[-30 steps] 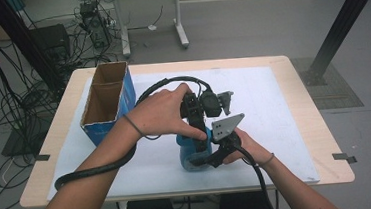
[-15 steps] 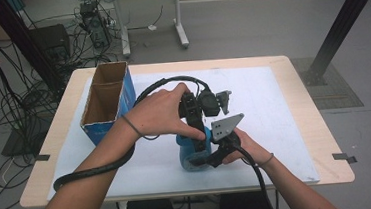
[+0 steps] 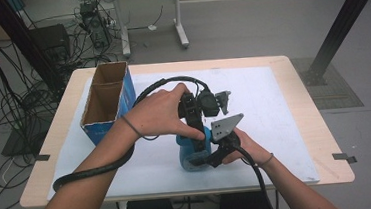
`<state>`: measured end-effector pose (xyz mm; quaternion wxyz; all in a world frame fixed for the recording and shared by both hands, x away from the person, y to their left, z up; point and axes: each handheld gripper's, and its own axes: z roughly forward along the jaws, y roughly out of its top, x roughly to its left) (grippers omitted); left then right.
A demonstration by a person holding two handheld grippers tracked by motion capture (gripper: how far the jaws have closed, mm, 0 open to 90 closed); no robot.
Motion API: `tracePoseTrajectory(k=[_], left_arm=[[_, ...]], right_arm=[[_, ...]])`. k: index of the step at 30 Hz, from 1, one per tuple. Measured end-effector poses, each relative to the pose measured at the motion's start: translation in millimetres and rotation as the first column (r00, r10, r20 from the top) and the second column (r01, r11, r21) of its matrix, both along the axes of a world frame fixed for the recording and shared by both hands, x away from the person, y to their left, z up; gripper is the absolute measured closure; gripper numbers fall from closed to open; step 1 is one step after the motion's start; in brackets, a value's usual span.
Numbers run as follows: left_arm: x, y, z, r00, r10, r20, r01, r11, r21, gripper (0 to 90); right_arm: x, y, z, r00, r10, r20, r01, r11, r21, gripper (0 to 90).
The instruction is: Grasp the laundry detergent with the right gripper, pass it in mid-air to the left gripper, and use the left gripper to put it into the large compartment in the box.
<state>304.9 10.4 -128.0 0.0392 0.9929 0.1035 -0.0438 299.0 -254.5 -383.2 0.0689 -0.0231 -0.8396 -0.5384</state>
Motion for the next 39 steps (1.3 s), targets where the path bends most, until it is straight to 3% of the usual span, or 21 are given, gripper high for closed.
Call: tracePoseTrajectory(k=[39], left_arm=[[0.3, -0.8, -2.2, 1.0, -0.002, 0.0, 0.002, 1.0, 0.004, 8.0]], right_arm=[[1.0, 0.8, 0.8, 1.0, -0.001, -0.01, 0.001, 1.0, 0.009, 41.8]])
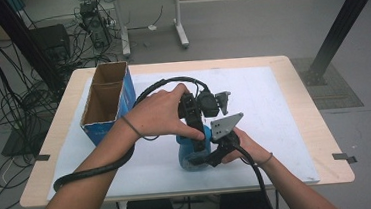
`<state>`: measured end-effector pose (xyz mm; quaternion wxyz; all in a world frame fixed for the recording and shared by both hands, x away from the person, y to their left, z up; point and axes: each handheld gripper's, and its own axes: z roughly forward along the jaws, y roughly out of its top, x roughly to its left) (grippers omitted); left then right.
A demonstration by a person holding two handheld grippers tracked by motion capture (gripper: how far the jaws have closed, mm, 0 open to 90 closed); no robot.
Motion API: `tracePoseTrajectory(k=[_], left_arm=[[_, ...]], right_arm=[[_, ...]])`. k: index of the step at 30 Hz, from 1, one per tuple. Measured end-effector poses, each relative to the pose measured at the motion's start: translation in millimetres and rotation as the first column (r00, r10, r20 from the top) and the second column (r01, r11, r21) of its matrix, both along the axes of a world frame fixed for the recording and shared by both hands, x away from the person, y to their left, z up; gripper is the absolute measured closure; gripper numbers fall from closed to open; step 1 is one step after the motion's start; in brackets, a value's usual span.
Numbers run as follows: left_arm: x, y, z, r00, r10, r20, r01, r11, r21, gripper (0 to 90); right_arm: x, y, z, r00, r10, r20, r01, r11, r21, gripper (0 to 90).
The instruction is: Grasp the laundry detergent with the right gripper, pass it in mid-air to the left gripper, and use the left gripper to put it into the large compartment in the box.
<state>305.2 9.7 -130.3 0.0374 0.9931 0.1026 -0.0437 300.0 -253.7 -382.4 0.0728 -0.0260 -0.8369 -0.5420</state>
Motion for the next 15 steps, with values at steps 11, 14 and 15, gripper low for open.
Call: tracePoseTrajectory(k=[11, 14, 15], left_arm=[[-0.6, -0.1, 0.1, 1.0, -0.001, -0.001, 0.001, 1.0, -0.001, 8.0], [-1.3, -0.6, 0.1, 1.0, -0.004, 0.001, 0.004, 1.0, 0.0, 8.1], [-1.3, -0.5, 0.1, 1.0, -0.003, 0.001, 0.003, 1.0, -0.001, 8.0]], right_arm=[[-0.7, 0.1, 1.0, 1.0, -0.002, 0.002, 0.002, 1.0, -0.002, 41.8], [-0.7, 0.3, 0.9, 1.0, 0.0, 0.0, 0.0, 1.0, -0.001, 41.8], [-1.0, 0.7, 1.1, 1.0, -0.001, -0.002, 0.001, 1.0, -0.002, 41.8]])
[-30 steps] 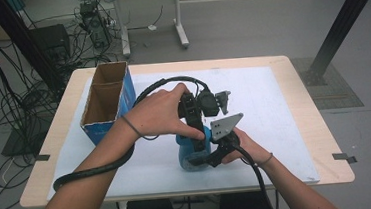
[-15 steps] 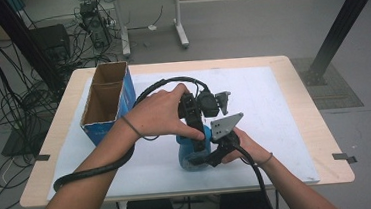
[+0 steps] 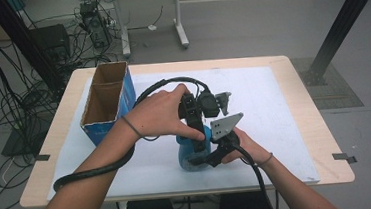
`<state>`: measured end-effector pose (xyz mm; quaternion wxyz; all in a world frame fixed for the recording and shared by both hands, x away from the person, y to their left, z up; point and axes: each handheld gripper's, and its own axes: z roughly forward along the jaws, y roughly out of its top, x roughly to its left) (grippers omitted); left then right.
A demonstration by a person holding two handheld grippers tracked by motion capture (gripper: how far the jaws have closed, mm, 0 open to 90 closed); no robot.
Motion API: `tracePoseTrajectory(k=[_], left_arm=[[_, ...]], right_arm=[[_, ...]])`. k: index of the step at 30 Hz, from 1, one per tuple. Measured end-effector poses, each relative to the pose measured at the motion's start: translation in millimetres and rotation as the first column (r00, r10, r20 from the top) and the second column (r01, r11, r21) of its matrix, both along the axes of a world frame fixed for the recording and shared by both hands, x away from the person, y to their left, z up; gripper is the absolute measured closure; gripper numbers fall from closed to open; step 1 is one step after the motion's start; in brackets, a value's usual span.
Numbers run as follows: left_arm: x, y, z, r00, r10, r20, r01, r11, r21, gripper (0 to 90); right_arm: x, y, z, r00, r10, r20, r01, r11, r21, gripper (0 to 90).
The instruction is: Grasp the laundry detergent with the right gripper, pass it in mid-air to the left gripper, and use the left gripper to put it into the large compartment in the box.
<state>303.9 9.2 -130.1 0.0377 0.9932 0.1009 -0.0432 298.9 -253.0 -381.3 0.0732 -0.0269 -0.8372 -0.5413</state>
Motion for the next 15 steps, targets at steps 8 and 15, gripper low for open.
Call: tracePoseTrajectory(k=[8, 15], left_arm=[[-0.2, 0.1, -0.2, 1.0, 0.001, -0.002, -0.001, 1.0, 0.001, 8.0], [-0.1, -0.4, -1.1, 1.0, -0.002, -0.002, 0.002, 1.0, 0.005, 8.0]], right_arm=[[-0.4, 0.6, -0.1, 1.0, 0.0, 0.005, 0.0, 1.0, 0.001, 41.8], [-0.8, 0.8, 0.7, 1.0, -0.002, 0.006, 0.002, 1.0, -0.001, 41.8]])
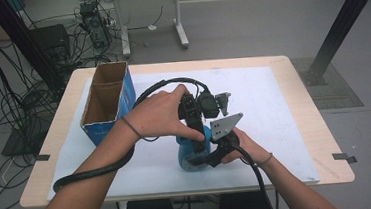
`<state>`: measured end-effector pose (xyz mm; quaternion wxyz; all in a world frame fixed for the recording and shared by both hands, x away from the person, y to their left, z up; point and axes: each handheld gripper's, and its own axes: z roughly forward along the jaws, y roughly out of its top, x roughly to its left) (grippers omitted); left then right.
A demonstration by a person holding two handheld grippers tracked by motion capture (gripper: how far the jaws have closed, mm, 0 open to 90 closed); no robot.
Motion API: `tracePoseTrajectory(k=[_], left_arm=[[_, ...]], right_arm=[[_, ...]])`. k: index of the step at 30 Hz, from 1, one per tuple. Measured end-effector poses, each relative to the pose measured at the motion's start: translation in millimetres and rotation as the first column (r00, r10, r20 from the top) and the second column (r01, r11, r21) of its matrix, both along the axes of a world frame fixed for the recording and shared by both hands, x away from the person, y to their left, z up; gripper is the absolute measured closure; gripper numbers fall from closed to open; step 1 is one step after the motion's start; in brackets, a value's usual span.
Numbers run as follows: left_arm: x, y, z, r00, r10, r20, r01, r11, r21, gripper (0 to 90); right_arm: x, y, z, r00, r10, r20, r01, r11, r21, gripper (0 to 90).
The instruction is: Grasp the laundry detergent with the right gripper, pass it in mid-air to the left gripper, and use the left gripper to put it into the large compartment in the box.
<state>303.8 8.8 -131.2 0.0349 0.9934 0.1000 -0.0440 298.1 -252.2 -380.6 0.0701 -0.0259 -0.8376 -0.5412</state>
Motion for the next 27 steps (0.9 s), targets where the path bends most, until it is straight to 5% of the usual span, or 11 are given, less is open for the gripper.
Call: tracePoseTrajectory(k=[27], left_arm=[[-0.4, -6.3, -12.1, 0.9999, -0.006, -0.009, 0.006, 0.9999, 0.011, 16.2]], right_arm=[[-1.1, 1.6, 4.8, 0.9998, 0.006, 0.017, -0.006, 1.0, 0.009, 41.8]])
